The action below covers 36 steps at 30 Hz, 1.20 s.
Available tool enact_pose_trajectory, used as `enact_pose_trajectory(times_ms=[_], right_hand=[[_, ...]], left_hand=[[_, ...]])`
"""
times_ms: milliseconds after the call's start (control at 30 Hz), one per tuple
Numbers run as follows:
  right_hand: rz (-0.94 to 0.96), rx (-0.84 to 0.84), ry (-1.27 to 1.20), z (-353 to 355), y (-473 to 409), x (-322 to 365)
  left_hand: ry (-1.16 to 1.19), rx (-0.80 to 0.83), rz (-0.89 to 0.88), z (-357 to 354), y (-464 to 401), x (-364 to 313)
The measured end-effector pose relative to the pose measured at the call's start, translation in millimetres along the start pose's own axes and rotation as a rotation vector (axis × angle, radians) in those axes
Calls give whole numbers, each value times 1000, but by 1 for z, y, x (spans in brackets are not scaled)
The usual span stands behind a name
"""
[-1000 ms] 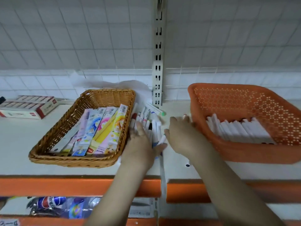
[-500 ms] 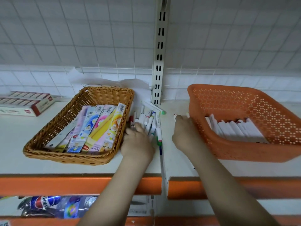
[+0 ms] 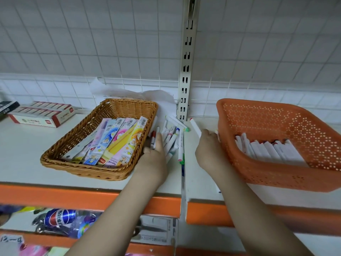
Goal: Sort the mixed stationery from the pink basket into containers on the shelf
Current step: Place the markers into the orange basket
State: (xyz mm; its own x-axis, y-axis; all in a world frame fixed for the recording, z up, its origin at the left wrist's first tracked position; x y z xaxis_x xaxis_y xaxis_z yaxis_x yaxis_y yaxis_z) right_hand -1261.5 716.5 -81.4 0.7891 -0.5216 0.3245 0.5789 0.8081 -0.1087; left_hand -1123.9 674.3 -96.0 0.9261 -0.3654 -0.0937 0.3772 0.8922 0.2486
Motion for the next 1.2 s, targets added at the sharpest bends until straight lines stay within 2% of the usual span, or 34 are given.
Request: enact_pose_trajectory(times_ms=[167, 333, 433, 567, 767, 867, 1033, 1133, 1200], right_hand=[[24, -77, -74, 6, -3, 2], [20, -90, -139, 4, -6, 0], [25, -82, -155, 1, -8, 1], [52, -66, -249, 0, -9, 3], [115, -36, -367, -1, -7, 8], [137, -4, -507, 4, -3, 12], [143, 158, -642, -4, -2, 18], [155, 157, -596, -8, 2, 20], [142, 143, -669, -6, 5, 22]], left_hand=[[79, -3, -15, 7, 5, 0], [-84, 105, -16, 7, 5, -3], [-105, 122, 4, 10, 12, -3], [-55, 66, 21, 13, 26, -4], [50, 90, 107, 0, 41, 6], [93, 64, 118, -2, 49, 14], [214, 56, 95, 0, 68, 26], [285, 40, 55, 9, 74, 32], [366, 34, 2, 16, 74, 32]])
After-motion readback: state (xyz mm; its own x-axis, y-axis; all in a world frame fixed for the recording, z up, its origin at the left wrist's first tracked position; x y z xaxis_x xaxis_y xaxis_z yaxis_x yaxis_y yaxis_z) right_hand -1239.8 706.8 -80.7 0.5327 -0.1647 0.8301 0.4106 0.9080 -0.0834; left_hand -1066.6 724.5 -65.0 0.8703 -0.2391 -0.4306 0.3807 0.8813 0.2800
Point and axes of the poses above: each hand's wrist, its own y-axis away from the middle knuckle, its own z-axis out of the back of the hand, x = y × z, the point moved 5 cm from there along -y, towards the middle knuckle, and after that the axes turned 1 degree about y, right-handed, at the moved point
